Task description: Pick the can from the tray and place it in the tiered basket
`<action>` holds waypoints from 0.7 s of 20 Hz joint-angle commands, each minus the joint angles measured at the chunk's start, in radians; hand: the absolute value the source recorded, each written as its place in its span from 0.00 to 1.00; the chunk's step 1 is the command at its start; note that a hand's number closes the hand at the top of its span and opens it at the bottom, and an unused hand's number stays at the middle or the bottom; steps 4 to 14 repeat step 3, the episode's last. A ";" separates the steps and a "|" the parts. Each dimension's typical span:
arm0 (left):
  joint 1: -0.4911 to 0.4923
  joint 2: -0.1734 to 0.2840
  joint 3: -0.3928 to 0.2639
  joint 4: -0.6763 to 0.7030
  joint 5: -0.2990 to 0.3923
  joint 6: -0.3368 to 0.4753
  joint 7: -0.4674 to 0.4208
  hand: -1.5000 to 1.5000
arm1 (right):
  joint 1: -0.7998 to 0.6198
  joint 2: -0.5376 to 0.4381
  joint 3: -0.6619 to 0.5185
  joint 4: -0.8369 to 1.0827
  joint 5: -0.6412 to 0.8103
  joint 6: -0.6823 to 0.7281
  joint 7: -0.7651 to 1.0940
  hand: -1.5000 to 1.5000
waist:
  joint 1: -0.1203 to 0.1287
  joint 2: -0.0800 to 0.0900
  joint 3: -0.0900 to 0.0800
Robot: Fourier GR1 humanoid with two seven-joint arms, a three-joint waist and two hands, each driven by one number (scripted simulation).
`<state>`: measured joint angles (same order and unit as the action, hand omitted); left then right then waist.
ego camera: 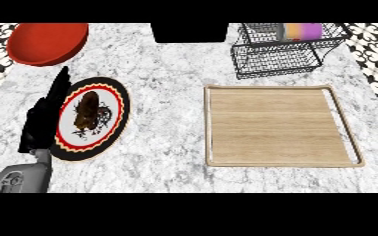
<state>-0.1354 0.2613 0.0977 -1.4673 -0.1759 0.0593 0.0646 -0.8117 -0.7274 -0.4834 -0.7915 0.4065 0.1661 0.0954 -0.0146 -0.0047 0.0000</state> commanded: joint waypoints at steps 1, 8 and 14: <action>-0.025 0.023 0.028 0.009 0.011 -0.011 0.000 0.50 | 0.140 -0.091 -0.101 -0.063 -0.121 0.135 -0.078 0.00 | -0.016 -0.002 0.000; -0.026 0.014 0.012 0.071 -0.008 -0.017 -0.043 0.50 | 0.196 -0.099 -0.134 -0.074 -0.156 0.150 -0.115 0.00 | -0.005 0.003 0.000; -0.026 0.014 0.012 0.071 -0.008 -0.017 -0.043 0.50 | 0.196 -0.099 -0.134 -0.074 -0.156 0.150 -0.115 0.00 | -0.005 0.003 0.000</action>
